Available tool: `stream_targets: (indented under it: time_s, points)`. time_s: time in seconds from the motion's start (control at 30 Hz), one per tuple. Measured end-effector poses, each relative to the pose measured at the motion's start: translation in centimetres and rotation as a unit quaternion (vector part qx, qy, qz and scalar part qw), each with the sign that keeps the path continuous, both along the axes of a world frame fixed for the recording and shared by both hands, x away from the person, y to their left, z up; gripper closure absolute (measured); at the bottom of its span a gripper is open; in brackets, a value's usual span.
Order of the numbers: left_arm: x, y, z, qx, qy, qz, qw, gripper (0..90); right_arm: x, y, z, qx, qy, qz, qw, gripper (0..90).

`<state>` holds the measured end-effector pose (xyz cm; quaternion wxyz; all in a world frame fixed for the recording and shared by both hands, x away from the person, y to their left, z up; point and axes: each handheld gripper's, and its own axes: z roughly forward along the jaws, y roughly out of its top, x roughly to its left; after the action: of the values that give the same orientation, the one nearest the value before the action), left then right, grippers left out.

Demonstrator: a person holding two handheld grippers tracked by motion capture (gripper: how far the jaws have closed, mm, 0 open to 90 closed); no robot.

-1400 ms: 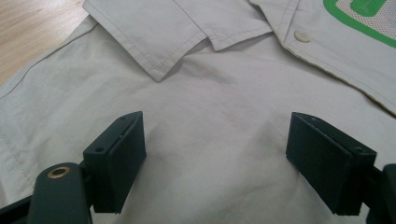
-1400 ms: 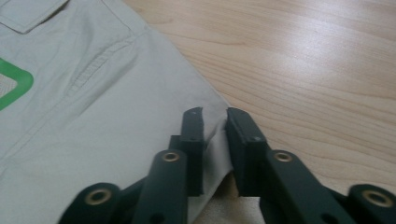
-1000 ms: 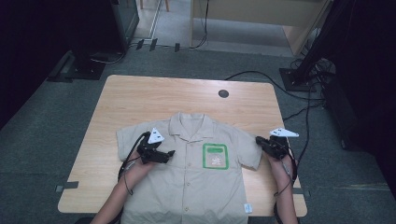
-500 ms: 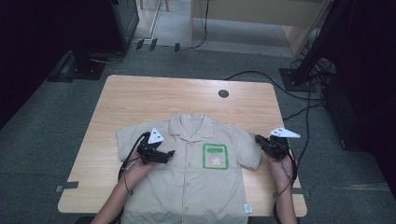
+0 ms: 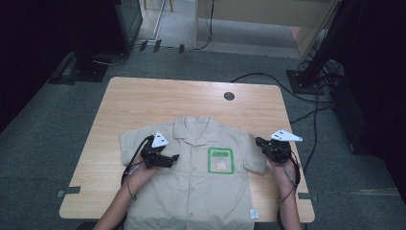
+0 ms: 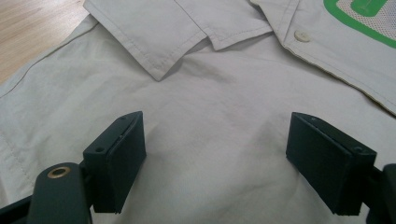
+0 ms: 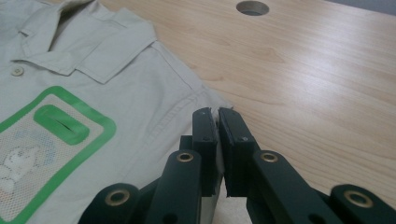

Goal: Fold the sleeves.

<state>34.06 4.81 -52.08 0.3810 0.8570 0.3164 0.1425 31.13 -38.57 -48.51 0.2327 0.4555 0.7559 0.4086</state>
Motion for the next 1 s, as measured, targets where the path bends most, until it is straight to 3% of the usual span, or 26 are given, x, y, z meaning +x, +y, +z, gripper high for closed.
stream_targets:
  time_s: [1.0]
  points:
    - [0.0, 0.0, 0.0, 0.000, 0.000, 0.000, 1.0000, 20.0, -0.6, 4.8, 1.9, -0.019, -0.023, 0.066, 0.9974, 85.7]
